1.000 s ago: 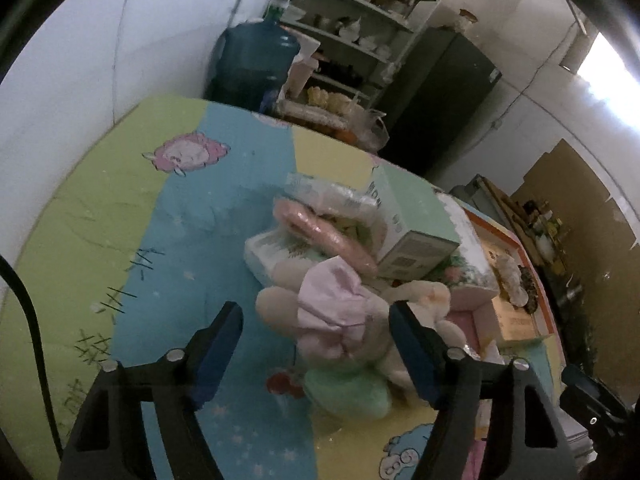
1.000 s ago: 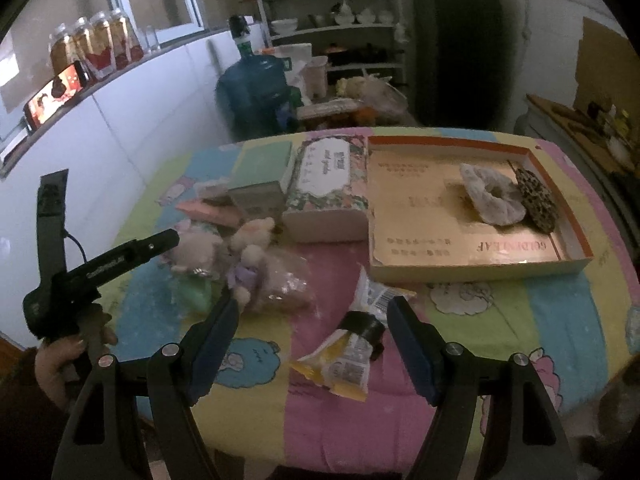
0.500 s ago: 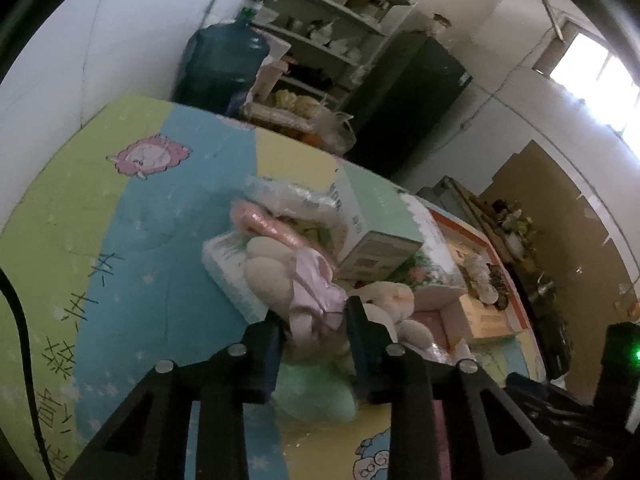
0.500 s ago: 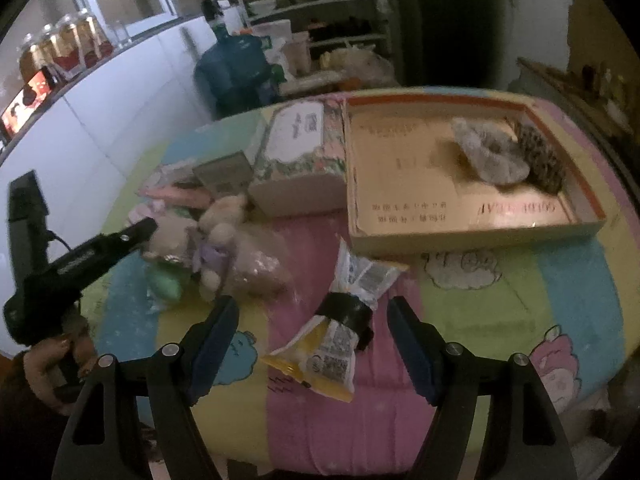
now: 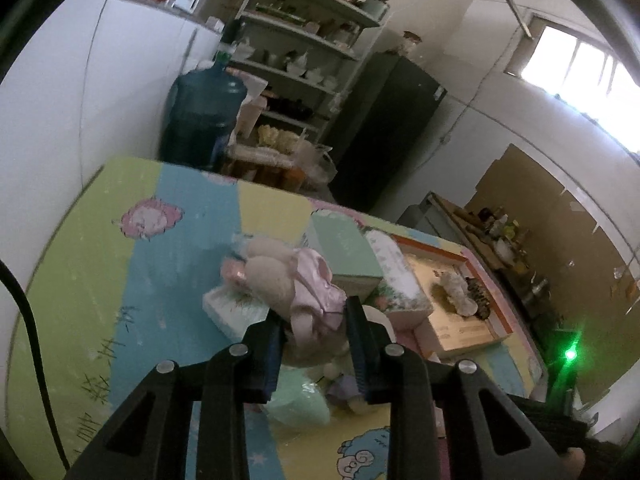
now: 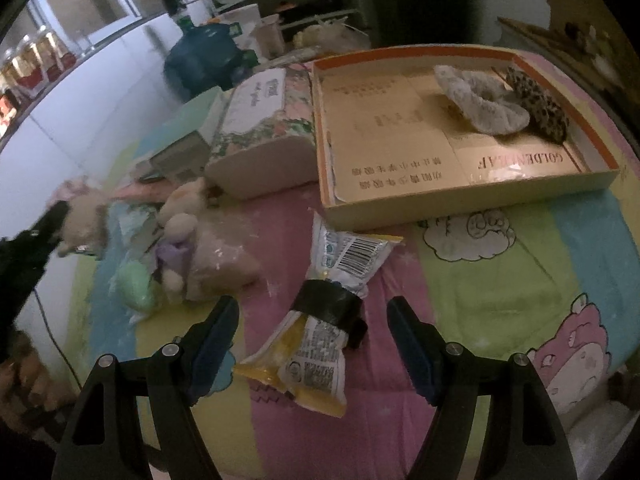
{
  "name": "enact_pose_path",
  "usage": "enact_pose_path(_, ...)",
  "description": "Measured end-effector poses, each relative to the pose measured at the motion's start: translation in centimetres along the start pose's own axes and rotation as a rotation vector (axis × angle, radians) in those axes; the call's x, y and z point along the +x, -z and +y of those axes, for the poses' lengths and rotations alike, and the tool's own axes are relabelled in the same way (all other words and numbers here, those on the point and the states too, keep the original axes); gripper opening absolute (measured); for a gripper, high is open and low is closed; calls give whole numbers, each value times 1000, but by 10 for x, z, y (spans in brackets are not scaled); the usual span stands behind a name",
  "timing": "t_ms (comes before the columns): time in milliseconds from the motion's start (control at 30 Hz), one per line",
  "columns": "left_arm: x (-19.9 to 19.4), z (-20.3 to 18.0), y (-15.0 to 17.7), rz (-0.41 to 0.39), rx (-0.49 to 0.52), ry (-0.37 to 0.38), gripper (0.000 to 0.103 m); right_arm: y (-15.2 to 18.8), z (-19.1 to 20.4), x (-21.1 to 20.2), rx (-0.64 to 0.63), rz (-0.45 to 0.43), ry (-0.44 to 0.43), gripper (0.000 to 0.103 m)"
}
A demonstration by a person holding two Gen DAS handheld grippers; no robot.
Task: Organize soft objects
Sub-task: 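Close the left tool on the plush bunny while the right tool grasps the snack bag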
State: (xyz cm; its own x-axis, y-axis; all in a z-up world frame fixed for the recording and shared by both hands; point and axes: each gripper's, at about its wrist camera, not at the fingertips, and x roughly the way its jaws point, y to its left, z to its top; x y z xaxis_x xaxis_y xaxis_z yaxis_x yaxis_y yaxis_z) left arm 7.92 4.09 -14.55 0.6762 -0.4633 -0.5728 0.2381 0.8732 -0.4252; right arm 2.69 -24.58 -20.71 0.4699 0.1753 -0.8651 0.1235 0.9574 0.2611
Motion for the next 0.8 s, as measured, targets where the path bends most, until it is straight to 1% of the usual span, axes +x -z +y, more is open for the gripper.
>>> enact_pose_path(133,-11,-7,-3,-20,18,11,30,1,-2,6,24,23,21,78)
enact_pose_path(167,-12,-8,-4,-22,20,13,30,1,-3,7,28,30,32,76)
enact_pose_path(200,-13,-9,-5,-24,23,14,30,1,-3,8,29,35,38,72)
enact_pose_path(233,-15,-10,-5,-26,26,13,30,0,-2,10,26,41,44,60)
enact_pose_path(267,-16,-11,-5,-26,29,13,30,1,-1,11,20,47,42,54)
enact_pose_path(333,-17,-12,-5,-22,34,13,30,3,2,11,4,44,41,50)
enact_pose_path(500,-18,-13,-4,-17,36,11,30,6,7,9,-30,33,65,47)
enact_pose_path(800,-19,-15,-2,-10,42,11,30,11,5,4,-25,28,49,45)
